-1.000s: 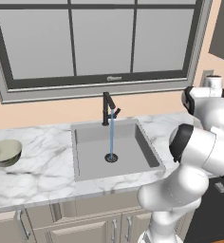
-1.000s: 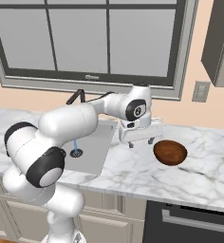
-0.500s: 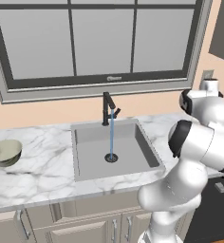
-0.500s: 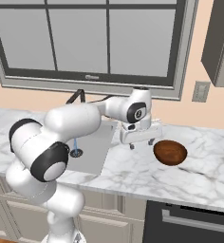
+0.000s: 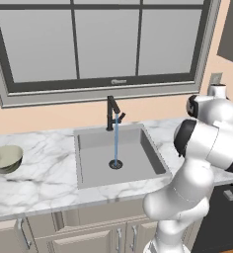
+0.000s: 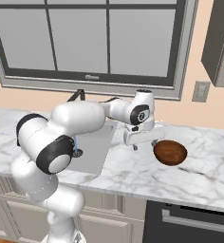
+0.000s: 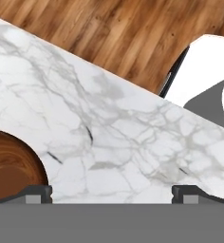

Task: Rinse each bowl for a few seconds and place them down in the sink or on the counter.

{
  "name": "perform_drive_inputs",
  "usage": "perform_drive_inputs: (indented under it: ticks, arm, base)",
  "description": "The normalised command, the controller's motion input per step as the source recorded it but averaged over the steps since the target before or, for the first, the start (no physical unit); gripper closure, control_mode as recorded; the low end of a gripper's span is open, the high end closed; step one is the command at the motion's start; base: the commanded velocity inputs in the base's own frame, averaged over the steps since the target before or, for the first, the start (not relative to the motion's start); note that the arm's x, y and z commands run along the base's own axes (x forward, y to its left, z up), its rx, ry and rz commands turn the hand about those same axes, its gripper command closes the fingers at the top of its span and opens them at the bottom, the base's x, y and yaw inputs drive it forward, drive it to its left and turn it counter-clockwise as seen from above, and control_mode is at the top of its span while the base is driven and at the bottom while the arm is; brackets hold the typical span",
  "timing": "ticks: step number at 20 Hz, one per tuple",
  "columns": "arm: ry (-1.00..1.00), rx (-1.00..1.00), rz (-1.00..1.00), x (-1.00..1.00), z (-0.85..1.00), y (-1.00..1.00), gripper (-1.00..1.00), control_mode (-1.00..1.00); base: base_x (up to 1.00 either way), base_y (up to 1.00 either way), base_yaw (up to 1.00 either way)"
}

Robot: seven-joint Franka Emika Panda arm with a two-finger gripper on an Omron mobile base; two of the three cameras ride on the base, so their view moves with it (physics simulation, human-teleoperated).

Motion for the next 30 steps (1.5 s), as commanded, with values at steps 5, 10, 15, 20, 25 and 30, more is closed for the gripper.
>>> perform_drive_inputs:
  ticks: [5,10,15,20,25,30]
  arm:
    - [0.00,0.00,0.00,0.11,-0.13,-0.12,-1.00,-1.00]
    - [0.00,0.00,0.00,0.13,-0.14,-0.09,-1.00,-1.00]
    - [0.00,0.00,0.00,0.10,-0.16,-0.11,-1.00,-1.00]
    - [0.00,0.00,0.00,0.09,-0.17,-0.08,-1.00,-1.00]
    - [0.00,0.00,0.00,0.03,-0.24,0.00,-1.00,-1.00]
    - [0.00,0.00,0.00,0.10,-0.17,-0.06,-1.00,-1.00]
  base:
    - [0.00,0.00,0.00]
    - [0.00,0.00,0.00]
    - [0.00,0.00,0.00]
    - [0.00,0.00,0.00]
    - [0.00,0.00,0.00]
    - [0.00,0.00,0.00]
